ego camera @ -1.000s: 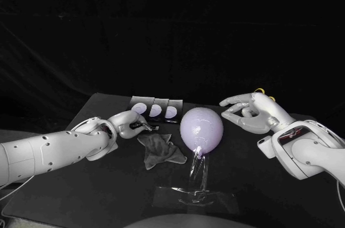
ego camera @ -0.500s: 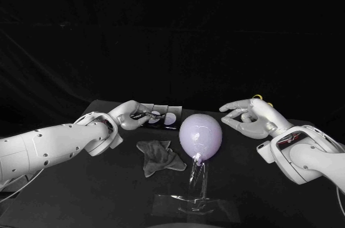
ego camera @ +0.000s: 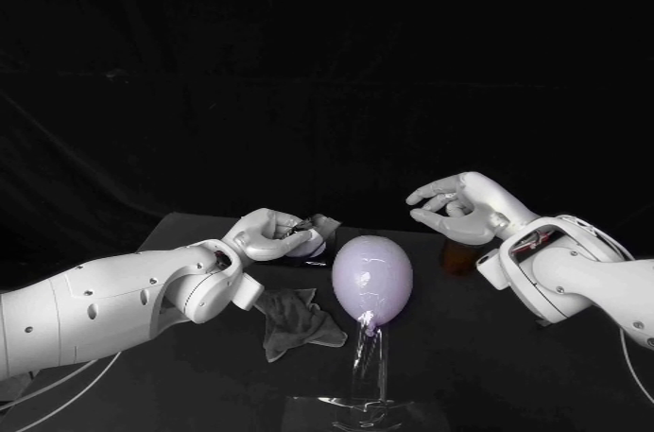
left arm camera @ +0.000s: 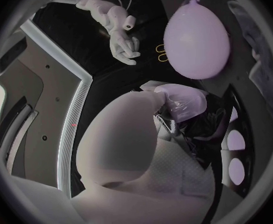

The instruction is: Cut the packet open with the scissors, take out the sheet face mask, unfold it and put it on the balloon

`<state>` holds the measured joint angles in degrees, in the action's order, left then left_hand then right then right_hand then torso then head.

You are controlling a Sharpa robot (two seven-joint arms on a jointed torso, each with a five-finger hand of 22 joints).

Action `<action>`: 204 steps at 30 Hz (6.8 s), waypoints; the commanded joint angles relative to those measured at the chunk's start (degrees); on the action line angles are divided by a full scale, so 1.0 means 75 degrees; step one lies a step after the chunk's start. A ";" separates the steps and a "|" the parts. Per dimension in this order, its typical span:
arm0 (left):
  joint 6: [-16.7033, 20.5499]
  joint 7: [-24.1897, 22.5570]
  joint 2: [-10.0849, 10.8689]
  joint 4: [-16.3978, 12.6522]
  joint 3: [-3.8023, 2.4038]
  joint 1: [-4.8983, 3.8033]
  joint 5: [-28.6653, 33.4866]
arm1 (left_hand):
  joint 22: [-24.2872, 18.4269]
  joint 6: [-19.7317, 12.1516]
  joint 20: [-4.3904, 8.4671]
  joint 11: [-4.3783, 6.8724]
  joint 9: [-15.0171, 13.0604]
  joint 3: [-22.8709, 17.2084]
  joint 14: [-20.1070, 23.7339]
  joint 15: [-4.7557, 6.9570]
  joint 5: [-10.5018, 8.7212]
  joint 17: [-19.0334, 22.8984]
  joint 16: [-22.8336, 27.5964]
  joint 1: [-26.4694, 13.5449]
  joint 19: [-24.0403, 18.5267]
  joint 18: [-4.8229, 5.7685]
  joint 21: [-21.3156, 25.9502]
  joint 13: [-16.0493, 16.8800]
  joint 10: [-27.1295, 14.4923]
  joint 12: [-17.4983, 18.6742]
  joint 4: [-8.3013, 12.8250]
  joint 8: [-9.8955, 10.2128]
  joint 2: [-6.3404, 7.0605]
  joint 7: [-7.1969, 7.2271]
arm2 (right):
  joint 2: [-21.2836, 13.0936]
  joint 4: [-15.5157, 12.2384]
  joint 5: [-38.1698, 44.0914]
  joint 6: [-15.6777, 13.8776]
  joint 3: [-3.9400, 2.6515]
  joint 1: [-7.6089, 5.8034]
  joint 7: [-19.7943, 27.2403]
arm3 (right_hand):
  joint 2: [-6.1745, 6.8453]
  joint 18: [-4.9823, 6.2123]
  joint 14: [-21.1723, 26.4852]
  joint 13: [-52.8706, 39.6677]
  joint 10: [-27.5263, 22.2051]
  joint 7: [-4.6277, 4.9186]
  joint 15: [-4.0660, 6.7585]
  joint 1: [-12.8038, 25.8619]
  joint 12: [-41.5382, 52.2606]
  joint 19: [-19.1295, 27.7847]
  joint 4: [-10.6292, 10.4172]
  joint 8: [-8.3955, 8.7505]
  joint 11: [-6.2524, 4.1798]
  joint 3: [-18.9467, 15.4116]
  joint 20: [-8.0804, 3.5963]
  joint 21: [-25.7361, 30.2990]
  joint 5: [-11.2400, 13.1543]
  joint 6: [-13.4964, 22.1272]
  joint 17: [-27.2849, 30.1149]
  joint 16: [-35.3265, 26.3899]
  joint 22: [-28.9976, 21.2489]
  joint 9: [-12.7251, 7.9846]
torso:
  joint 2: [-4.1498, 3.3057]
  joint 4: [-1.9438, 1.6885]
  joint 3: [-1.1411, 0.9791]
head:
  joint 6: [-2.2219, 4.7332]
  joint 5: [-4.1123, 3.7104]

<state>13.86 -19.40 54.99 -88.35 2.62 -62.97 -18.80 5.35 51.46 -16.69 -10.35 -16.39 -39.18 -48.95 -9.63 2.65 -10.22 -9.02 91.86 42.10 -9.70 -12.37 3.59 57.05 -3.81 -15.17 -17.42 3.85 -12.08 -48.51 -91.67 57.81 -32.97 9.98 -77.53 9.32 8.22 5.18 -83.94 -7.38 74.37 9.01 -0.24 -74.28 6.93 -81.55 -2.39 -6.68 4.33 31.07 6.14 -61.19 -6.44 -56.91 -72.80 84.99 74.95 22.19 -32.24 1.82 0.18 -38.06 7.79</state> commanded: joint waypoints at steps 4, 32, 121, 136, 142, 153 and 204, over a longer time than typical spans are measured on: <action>-0.1133 -0.0548 -0.0161 -0.0114 -0.0016 -0.0160 0.1964 | -0.0010 -0.0029 0.0000 -0.0056 -0.0021 -0.0023 -0.0020 -0.0023 0.0013 0.0010 0.0051 -0.0121 0.0059 0.0044 -0.0043 -0.0006 -0.0004 0.0040 0.0029 -0.0023 0.0003 -0.0059 | 0.0419 0.0351 -0.0068 0.1059 -0.0020 -0.0296 -0.0446 | -0.0035 -0.0055 -0.0402 -0.0382 0.0474 -0.0137 0.0168 -0.0063 0.0428 -0.0082 -0.0054 -0.0083 -0.0161 -0.0154 -0.0133 -0.0216 0.0046 -0.0148 -0.0173 0.0064 0.1170 0.0042 | -0.0012 -0.0016 -0.0011 | 0.0120 -0.0210; -0.0811 -0.1220 -0.0535 0.0143 -0.0024 -0.0370 -0.0278 | -0.0019 -0.0035 -0.0004 -0.0036 -0.0076 0.0008 -0.0085 -0.0004 0.0013 0.0008 0.0050 -0.0213 0.0121 0.0085 -0.0066 0.0000 0.0052 0.0027 0.0088 -0.0079 -0.0050 -0.0034 | 0.1359 0.0856 0.0565 0.1206 -0.0081 -0.0718 -0.0945 | -0.0508 -0.0229 -0.0550 -0.8239 0.0797 -0.0373 0.0359 0.0214 0.7954 -0.0382 -0.0519 -0.0369 -0.0386 -0.0472 -0.0337 -0.1272 0.0490 -0.0426 -0.0833 0.0279 0.1399 0.0199 | -0.0011 -0.0013 -0.0015 | 0.0291 -0.0715; -0.0300 -0.1835 -0.0566 0.0402 -0.0087 -0.0390 -0.1608 | -0.0034 -0.0056 0.0005 -0.0026 -0.0116 0.0032 -0.0100 0.0001 0.0012 0.0013 0.0066 -0.0259 0.0149 0.0111 -0.0066 -0.0004 0.0045 0.0035 0.0117 -0.0113 -0.0071 0.0007 | 0.1155 -0.0092 0.3403 0.0333 -0.0035 -0.0472 -0.1362 | 0.0012 -0.0335 -0.0688 -0.9799 0.1387 -0.0427 0.0389 0.0064 0.9616 -0.0538 -0.0572 -0.0554 -0.0424 -0.1088 -0.0377 -0.1922 0.0491 -0.0499 -0.1662 0.0523 0.1536 0.0300 | -0.0008 -0.0010 -0.0008 | 0.0122 -0.0868; -0.0296 -0.1827 -0.0579 0.0401 -0.0087 -0.0392 -0.1608 | -0.0034 -0.0056 0.0005 -0.0026 -0.0116 0.0032 -0.0100 0.0001 0.0012 0.0013 0.0066 -0.0259 0.0149 0.0111 -0.0066 -0.0004 0.0045 0.0035 0.0117 -0.0113 -0.0071 0.0007 | 0.1224 -0.0149 0.3529 0.0536 -0.0027 -0.0472 -0.1245 | 0.0091 -0.0326 -0.0689 -0.9752 0.1336 -0.0398 0.0367 0.0096 0.9540 -0.0514 -0.0616 -0.0533 -0.0398 -0.1171 -0.0364 -0.1867 0.0491 -0.0451 -0.1675 0.0526 0.1521 0.0286 | -0.0009 -0.0009 -0.0012 | 0.0105 -0.0869; -0.0289 -0.1824 -0.0590 0.0396 -0.0087 -0.0394 -0.1614 | -0.0034 -0.0056 0.0005 -0.0026 -0.0116 0.0032 -0.0100 0.0001 0.0012 0.0013 0.0066 -0.0259 0.0149 0.0111 -0.0066 -0.0004 0.0045 0.0035 0.0117 -0.0113 -0.0071 0.0007 | 0.1276 -0.0152 0.3587 0.0691 -0.0023 -0.0473 -0.1228 | 0.0128 -0.0325 -0.0686 -0.9743 0.1321 -0.0387 0.0358 0.0117 0.9522 -0.0508 -0.0639 -0.0527 -0.0388 -0.1210 -0.0357 -0.1860 0.0491 -0.0435 -0.1665 0.0524 0.1519 0.0282 | -0.0008 -0.0011 -0.0008 | 0.0090 -0.0881; -0.0263 -0.1821 -0.0596 0.0404 -0.0087 -0.0399 -0.1622 | -0.0037 -0.0060 0.0005 -0.0025 -0.0121 0.0029 -0.0100 0.0002 0.0012 0.0014 0.0071 -0.0258 0.0151 0.0114 -0.0064 -0.0004 0.0043 0.0036 0.0128 -0.0117 -0.0078 0.0006 | 0.1355 -0.0156 0.3707 0.1073 -0.0011 -0.0474 -0.1273 | 0.0196 -0.0322 -0.0689 -0.9730 0.1295 -0.0370 0.0340 0.0173 0.9491 -0.0497 -0.0706 -0.0520 -0.0370 -0.1302 -0.0342 -0.1846 0.0491 -0.0414 -0.1688 0.0529 0.1514 0.0274 | -0.0009 -0.0011 -0.0010 | 0.0038 -0.0884; -0.0153 -0.1860 -0.0551 0.0266 -0.0088 -0.0421 -0.1518 | -0.0045 -0.0068 0.0006 -0.0024 -0.0135 0.0019 -0.0105 0.0004 0.0012 0.0016 0.0077 -0.0259 0.0155 0.0121 -0.0060 -0.0003 0.0047 0.0034 0.0145 -0.0128 -0.0107 -0.0005 | 0.1509 -0.0037 0.4668 0.1569 0.0042 -0.0404 -0.3024 | 0.0066 -0.0317 -0.0693 -0.9720 0.1236 -0.0422 0.0362 0.0038 0.9382 -0.0481 -0.0819 -0.0692 -0.0408 -0.1099 -0.0336 -0.1860 0.0419 -0.0505 -0.1726 0.0531 0.1511 0.0255 | -0.0011 -0.0017 -0.0007 | -0.0046 -0.0972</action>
<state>12.67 -31.94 50.99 -85.94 2.14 -65.91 -31.31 5.09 50.93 -16.58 -10.56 -17.31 -38.97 -49.34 -9.65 2.62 -10.15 -8.80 90.22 43.01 -8.31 -12.54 3.62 57.23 -3.82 -14.22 -18.18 3.27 -11.97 -37.40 -92.18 91.62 -19.46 10.23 -80.69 -10.66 8.81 3.01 -83.91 -74.91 83.55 5.75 2.15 -74.37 77.49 -83.66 -8.27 -11.73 1.20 22.84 3.61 -75.20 -3.23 -60.99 -74.90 88.77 74.91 24.15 -32.31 1.71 0.09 -38.49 0.53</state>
